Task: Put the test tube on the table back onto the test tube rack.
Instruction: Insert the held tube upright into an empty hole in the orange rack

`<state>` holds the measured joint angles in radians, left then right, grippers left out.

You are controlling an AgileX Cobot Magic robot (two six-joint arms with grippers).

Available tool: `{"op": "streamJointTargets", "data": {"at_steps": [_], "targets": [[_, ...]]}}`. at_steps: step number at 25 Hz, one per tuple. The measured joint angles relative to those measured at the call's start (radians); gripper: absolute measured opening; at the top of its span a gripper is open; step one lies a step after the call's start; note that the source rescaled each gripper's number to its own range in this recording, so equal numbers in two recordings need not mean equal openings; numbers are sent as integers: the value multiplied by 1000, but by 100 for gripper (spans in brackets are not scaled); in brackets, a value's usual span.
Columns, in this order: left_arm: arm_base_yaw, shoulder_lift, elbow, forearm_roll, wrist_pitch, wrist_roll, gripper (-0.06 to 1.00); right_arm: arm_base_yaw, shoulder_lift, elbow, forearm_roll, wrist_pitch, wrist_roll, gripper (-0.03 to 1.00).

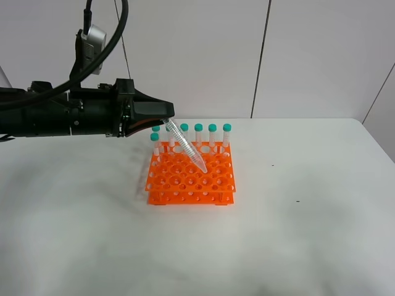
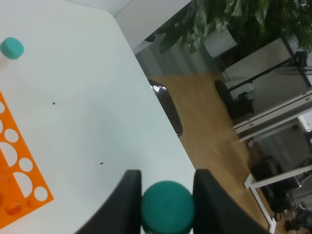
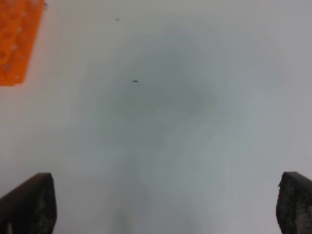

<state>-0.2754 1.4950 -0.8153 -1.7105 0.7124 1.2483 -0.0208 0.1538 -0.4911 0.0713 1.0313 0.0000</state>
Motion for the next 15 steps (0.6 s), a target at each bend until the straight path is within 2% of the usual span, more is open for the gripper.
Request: {"op": "streamJointTargets", "data": {"at_steps": [4, 9, 15], "targets": [[0, 0, 0, 0, 0, 0, 0, 44, -69, 0, 0, -1, 0, 100], [0, 0, 0, 0, 0, 0, 0, 48, -157, 0, 0, -2, 0, 100], [0, 0, 0, 0, 1, 0, 0, 57, -157, 0, 0, -2, 0, 100]]}}
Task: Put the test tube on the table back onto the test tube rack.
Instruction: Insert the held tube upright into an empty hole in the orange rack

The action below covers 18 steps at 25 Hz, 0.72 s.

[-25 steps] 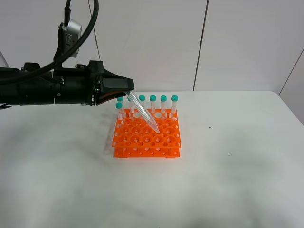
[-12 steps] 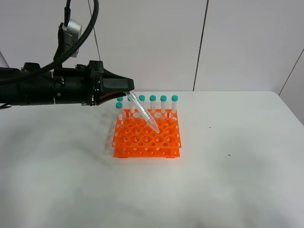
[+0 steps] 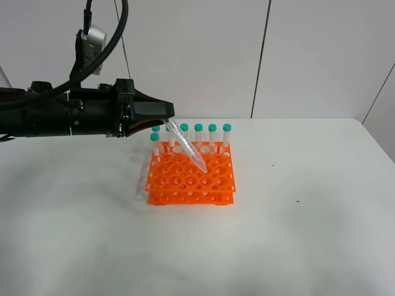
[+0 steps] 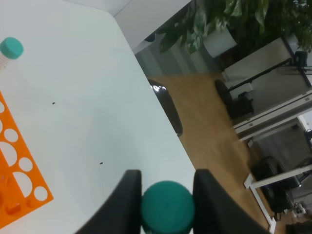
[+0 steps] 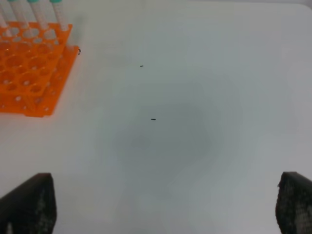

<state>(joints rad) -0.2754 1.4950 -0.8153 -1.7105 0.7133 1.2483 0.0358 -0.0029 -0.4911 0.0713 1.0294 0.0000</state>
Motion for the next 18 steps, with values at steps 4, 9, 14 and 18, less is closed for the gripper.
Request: {"op": "streamJointTargets", "data": {"at_steps": [4, 9, 14, 18], "targets": [[0, 0, 0, 0, 0, 0, 0, 0, 0, 0, -4, 0, 0, 100], [0, 0, 0, 0, 14, 0, 0, 0, 0, 0, -9, 0, 0, 100], [0, -46, 0, 2, 29, 0, 0, 0, 0, 0, -11, 0, 0, 100], [0, -137, 0, 2, 22, 0, 0, 0, 0, 0, -11, 0, 0, 100]]}}
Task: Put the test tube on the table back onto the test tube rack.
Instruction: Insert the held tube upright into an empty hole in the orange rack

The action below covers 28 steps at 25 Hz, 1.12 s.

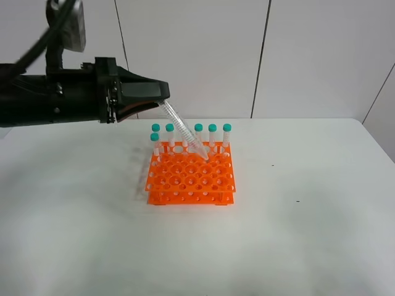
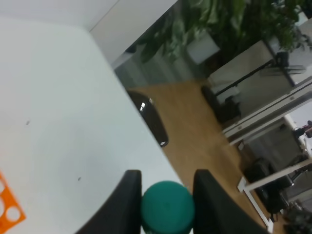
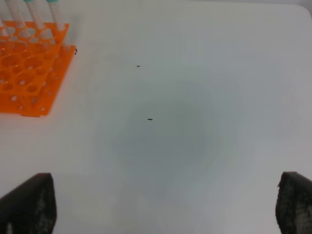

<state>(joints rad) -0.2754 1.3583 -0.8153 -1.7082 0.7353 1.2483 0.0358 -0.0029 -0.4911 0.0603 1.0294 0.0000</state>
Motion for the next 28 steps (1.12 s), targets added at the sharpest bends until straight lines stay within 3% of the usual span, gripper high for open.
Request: {"op": "streamJointTargets", "data": {"at_steps": [5, 9, 13, 16, 21, 25, 28], "targets": [[0, -86, 0, 11, -53, 0, 0, 0, 0, 0, 0, 0, 0, 100], [0, -119, 0, 66, -125, 0, 0, 0, 0, 0, 0, 0, 0, 100], [0, -140, -5, 191, -199, -12, 0, 0, 0, 0, 0, 0, 0, 100], [0, -163, -35, 416, -278, -134, 0, 0, 0, 0, 0, 0, 0, 100], [-9, -184, -79, 945, -419, -531, 0, 0, 0, 0, 0, 0, 0, 100], [-106, -185, -81, 1324, -508, -819, 0, 0, 0, 0, 0, 0, 0, 100], [-200, -185, -81, 1523, -569, -975, 0, 0, 0, 0, 0, 0, 0, 100]]}}
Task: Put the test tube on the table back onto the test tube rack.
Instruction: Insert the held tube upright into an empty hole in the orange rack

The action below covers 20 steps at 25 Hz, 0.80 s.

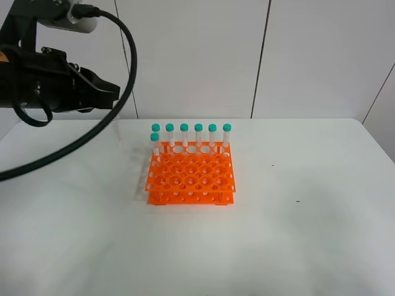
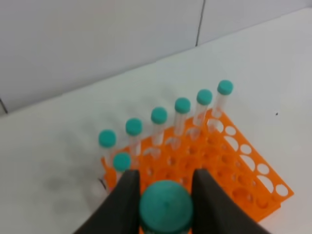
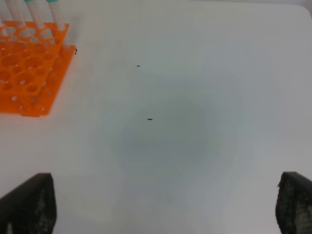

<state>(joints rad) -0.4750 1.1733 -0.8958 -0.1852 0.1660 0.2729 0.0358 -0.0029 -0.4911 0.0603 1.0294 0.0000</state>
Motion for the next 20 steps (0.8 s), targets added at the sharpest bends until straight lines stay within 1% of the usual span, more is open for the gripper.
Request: {"op": "streamJointTargets", "data": {"at_steps": [1, 2, 4, 15, 18, 20], "targets": [[-22, 0, 0, 47, -23, -23, 0, 0, 0, 0, 0, 0, 0, 100], [-43, 4, 0, 77, -44, -43, 0, 0, 0, 0, 0, 0, 0, 100], [-70, 28, 0, 109, -106, -67, 0, 0, 0, 0, 0, 0, 0, 100], [-79, 315, 0, 121, -413, -88, 0, 0, 0, 0, 0, 0, 0, 100], [-79, 377, -1, 121, -473, -123, 0, 0, 0, 0, 0, 0, 0, 100], [-79, 417, -6, 121, -488, -129, 0, 0, 0, 0, 0, 0, 0, 100]]}}
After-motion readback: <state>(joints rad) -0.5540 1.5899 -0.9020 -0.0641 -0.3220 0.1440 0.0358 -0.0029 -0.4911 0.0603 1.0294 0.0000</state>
